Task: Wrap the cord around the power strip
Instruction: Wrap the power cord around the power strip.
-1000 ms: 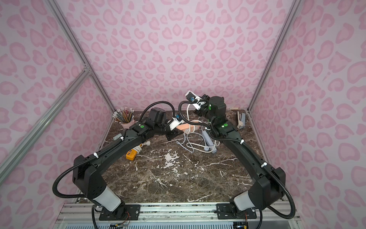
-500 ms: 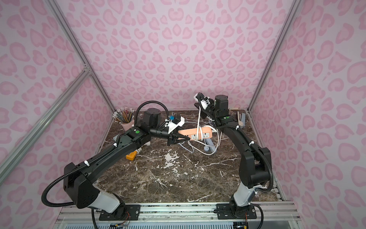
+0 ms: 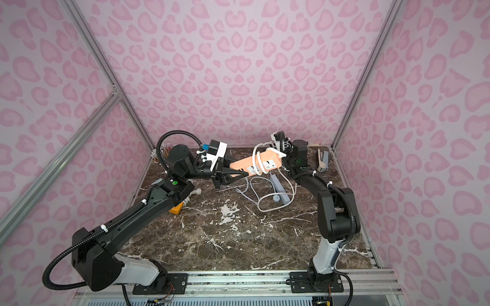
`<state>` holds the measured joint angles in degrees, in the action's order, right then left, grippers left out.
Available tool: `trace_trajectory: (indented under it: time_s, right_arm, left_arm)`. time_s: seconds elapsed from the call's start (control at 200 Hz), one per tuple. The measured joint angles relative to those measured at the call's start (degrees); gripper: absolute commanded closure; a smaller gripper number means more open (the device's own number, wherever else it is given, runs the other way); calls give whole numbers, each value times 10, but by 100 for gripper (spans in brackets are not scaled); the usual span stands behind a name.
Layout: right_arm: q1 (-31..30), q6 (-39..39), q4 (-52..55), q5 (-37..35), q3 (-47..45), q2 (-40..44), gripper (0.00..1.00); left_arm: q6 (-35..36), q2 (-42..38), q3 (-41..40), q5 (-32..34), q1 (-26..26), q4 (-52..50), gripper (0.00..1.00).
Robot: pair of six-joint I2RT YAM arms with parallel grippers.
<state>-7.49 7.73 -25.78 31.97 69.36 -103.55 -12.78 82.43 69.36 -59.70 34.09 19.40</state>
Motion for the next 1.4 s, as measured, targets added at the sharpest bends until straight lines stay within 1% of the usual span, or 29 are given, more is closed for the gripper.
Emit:
trace_trajectory:
  time_s: [0.055, 0.09, 0.11, 0.235, 0.275, 0.345, 0.435, 0.555, 0.66, 0.785, 0.85, 0.975, 1.02, 1.145, 1.28, 1.4]
  right_arm:
    - [0, -4, -5, -16, -20, -6, 50]
    - [0, -5, -9, -23, -31, -10, 53]
    - [0, -6, -12, -27, -36, -13, 55]
    - [-6, -17, -25, -61, -54, -25, 81]
    - [-11, -17, -29, -75, -58, -25, 87]
    - [-22, -12, -33, -102, -69, -17, 94]
    - [-42, 7, -32, -148, -92, 11, 99]
    - [-77, 51, -17, -216, -115, 60, 100]
    - [-109, 95, -3, -275, -141, 107, 100]
    - [-141, 143, 25, -337, -169, 166, 100]
    - [-165, 174, 36, -363, -181, 199, 100]
    - [-211, 231, 57, -386, -183, 259, 100]
    - [-224, 248, 67, -390, -177, 278, 100]
    - [-254, 290, 87, -397, -139, 317, 100]
    - [-255, 310, 92, -397, -94, 329, 100]
    - [-235, 313, 104, -378, -43, 317, 100]
  left_arm:
    - [-13, -3, -2, 10, -5, 26, 97]
    - [-25, -4, -5, 21, -7, 44, 97]
    - [-32, -4, -7, 26, -10, 55, 97]
    - [-82, 0, -16, 55, -16, 113, 97]
    - [-94, 1, -16, 66, -18, 125, 97]
    - [-101, 0, -16, 86, -28, 133, 97]
    - [-101, -2, -7, 127, -59, 116, 97]
    - [-91, -1, 18, 205, -121, 66, 97]
    - [-82, 15, 33, 260, -174, 23, 97]
    - [-52, 44, 52, 328, -193, -57, 97]
    - [-32, 59, 59, 357, -194, -86, 97]
    - [18, 92, 80, 428, -181, -153, 97]
    - [38, 106, 92, 454, -173, -181, 97]
    - [90, 141, 121, 501, -145, -259, 97]
    - [142, 172, 148, 516, -107, -335, 97]
    - [179, 200, 174, 497, -66, -401, 97]
